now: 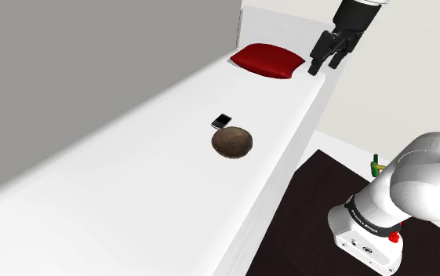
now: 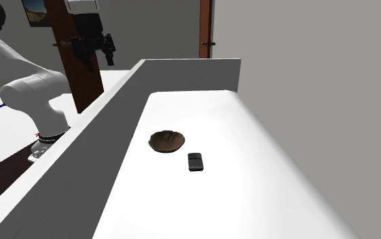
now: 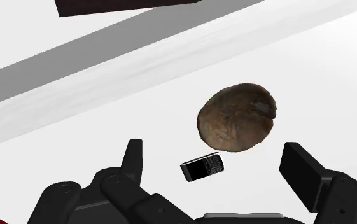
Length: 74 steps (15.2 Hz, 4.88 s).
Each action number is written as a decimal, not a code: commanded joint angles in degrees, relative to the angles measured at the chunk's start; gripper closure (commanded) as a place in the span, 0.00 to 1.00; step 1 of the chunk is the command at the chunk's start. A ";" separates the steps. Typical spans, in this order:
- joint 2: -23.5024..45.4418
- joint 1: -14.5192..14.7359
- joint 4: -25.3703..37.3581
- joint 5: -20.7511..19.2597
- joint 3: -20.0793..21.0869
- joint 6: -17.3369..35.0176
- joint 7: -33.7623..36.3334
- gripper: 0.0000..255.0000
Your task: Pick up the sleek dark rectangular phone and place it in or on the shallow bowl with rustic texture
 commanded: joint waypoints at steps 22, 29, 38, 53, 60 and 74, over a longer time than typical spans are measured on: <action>40.10 -5.01 4.07 4.49 11.30 34.39 37.09 0.00; 56.14 -5.39 13.08 2.48 11.05 40.84 48.81 0.00; 75.24 -4.39 28.08 2.32 8.00 44.40 60.24 0.00; 79.76 -4.05 28.61 2.08 7.82 48.37 60.40 0.00; 79.72 -4.04 28.49 2.08 7.82 48.46 60.41 1.00; 73.69 -4.28 28.67 2.38 8.06 42.26 60.46 1.00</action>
